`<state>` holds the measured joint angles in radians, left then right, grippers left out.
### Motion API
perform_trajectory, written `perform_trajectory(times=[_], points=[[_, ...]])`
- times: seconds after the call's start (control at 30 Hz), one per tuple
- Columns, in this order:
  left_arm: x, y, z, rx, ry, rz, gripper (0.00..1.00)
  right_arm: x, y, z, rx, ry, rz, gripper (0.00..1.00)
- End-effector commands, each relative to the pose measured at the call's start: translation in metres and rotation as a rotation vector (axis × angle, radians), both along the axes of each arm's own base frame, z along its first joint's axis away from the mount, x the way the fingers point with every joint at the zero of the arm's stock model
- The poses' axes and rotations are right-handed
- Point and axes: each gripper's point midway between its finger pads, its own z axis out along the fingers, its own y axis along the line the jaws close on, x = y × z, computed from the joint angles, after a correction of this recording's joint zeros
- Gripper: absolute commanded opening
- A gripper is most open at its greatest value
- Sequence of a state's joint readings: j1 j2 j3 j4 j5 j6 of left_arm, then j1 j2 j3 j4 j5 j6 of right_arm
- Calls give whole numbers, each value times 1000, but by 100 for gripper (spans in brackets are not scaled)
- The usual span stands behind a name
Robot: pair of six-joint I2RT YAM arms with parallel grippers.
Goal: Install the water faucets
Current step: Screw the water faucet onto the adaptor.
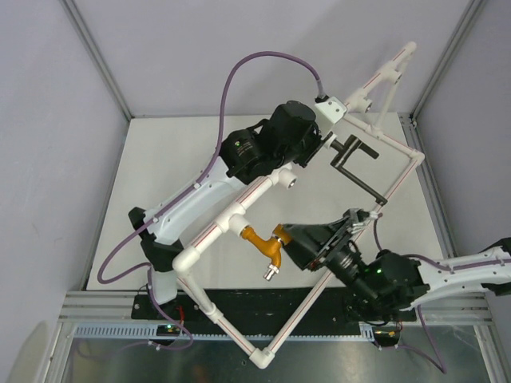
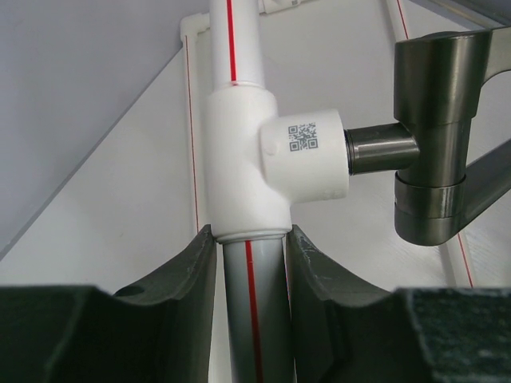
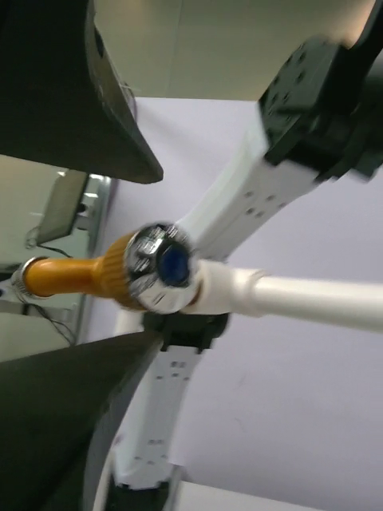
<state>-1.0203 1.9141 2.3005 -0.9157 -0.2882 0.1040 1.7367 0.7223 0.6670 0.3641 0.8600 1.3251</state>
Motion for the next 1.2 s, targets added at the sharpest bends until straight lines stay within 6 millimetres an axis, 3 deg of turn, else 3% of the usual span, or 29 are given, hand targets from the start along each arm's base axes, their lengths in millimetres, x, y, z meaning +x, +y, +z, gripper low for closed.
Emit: perform_trajectory(times=[0.0,0.17,0.37,0.47,0.63,0.93,1.17], points=[[-1,57,-165,561,288,33,9,32,-40,18,68,33,-159,92],[-1,60,-164,568,284,38,9,44,-57,-17,-126,-9,-246,99],[-1,61,-164,571,282,40,9,64,-89,-40,-582,-374,-401,99],[-1,61,-165,571,284,38,9,71,-101,-48,-876,-649,-441,99],[-1,61,-165,573,282,38,9,62,-86,-56,-1261,-1241,-353,99],[-2,64,-165,579,281,42,9,48,-61,-30,-1674,-2054,-447,99],[-1,65,-165,585,280,44,9,20,-46,13,-1510,-2331,-616,99]])
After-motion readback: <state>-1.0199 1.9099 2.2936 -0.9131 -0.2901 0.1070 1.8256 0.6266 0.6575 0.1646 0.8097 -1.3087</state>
